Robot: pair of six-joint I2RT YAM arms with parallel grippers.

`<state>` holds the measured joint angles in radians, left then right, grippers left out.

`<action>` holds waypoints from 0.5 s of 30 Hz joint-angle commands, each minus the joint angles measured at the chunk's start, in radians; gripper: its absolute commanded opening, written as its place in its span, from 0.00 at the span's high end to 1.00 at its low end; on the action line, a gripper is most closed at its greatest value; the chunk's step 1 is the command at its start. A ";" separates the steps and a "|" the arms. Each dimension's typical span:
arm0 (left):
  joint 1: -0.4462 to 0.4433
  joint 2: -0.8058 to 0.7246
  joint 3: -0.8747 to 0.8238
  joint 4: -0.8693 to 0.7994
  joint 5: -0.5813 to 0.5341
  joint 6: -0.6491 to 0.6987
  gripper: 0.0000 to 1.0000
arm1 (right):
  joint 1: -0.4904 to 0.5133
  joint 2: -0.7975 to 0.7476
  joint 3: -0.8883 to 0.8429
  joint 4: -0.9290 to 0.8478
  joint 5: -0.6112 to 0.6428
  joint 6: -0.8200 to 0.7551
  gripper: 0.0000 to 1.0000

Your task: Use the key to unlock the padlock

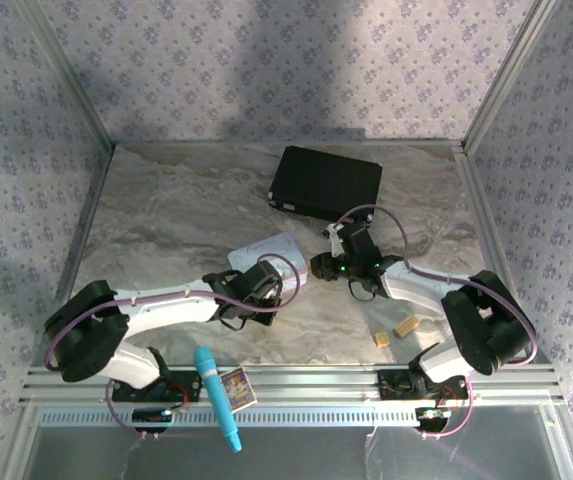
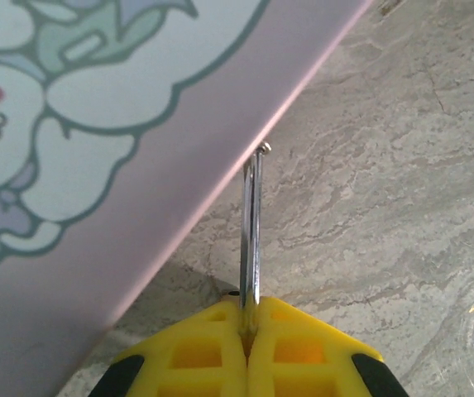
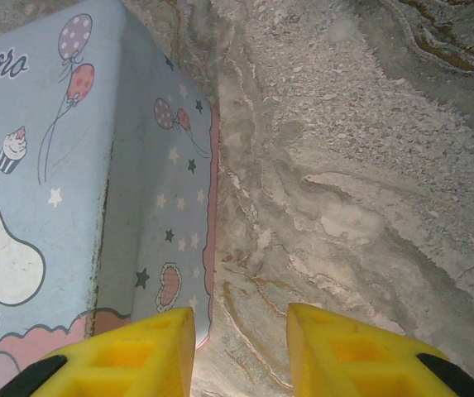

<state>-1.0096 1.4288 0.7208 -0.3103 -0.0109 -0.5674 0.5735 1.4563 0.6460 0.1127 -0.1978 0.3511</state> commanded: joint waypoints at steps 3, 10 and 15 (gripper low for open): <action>0.008 0.069 -0.021 -0.061 0.038 0.034 0.89 | -0.004 -0.002 -0.017 0.020 -0.005 0.022 0.65; -0.030 0.065 -0.004 -0.108 -0.071 0.002 0.84 | -0.004 0.001 -0.028 0.019 -0.002 0.017 0.65; -0.076 0.107 0.019 -0.131 -0.145 -0.018 0.82 | -0.007 0.007 -0.032 0.028 -0.003 0.020 0.65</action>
<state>-1.0702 1.4830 0.7528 -0.3313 -0.1177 -0.5694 0.5735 1.4567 0.6224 0.1314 -0.1978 0.3584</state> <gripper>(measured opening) 0.181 0.350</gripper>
